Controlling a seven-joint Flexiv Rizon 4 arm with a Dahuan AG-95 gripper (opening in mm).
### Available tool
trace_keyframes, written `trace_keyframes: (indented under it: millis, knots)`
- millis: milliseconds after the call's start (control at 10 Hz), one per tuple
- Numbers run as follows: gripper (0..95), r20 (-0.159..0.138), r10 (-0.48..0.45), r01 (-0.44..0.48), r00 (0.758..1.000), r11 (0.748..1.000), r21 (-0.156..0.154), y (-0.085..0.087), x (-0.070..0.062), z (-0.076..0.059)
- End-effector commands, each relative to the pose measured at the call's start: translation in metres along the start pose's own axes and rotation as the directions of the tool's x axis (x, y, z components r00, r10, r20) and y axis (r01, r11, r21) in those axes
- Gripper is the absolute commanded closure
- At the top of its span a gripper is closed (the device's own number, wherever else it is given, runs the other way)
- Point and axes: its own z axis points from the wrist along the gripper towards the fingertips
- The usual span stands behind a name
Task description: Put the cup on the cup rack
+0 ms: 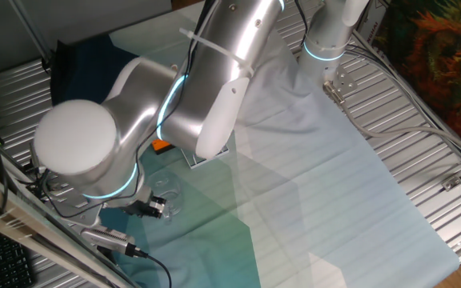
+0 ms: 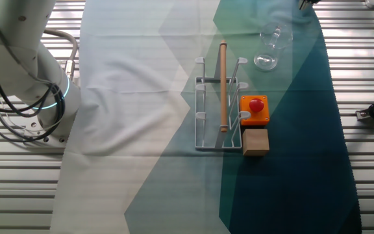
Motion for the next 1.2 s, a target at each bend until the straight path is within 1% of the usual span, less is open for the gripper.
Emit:
trace_keyframes:
  millis: [100, 300, 800, 1000, 1200]
  knots:
    - [95.0, 0.001, 0.038, -0.038, 0.999, 0.999, 0.001, -0.0007, 0.0010, 0.0002]
    - [95.0, 0.003, 0.036, -0.036, 0.999, 0.999, -0.002, -0.0007, 0.0010, 0.0002]
    - [95.0, 0.027, 0.029, -0.029, 0.999, 0.999, -0.021, -0.0007, 0.0010, 0.0002]
    - [95.0, 0.028, 0.033, -0.032, 0.999, 0.999, -0.023, -0.0007, 0.0010, 0.0002]
    - [95.0, 0.036, 0.028, -0.027, 0.999, 0.999, -0.030, -0.0007, 0.0010, 0.0002]
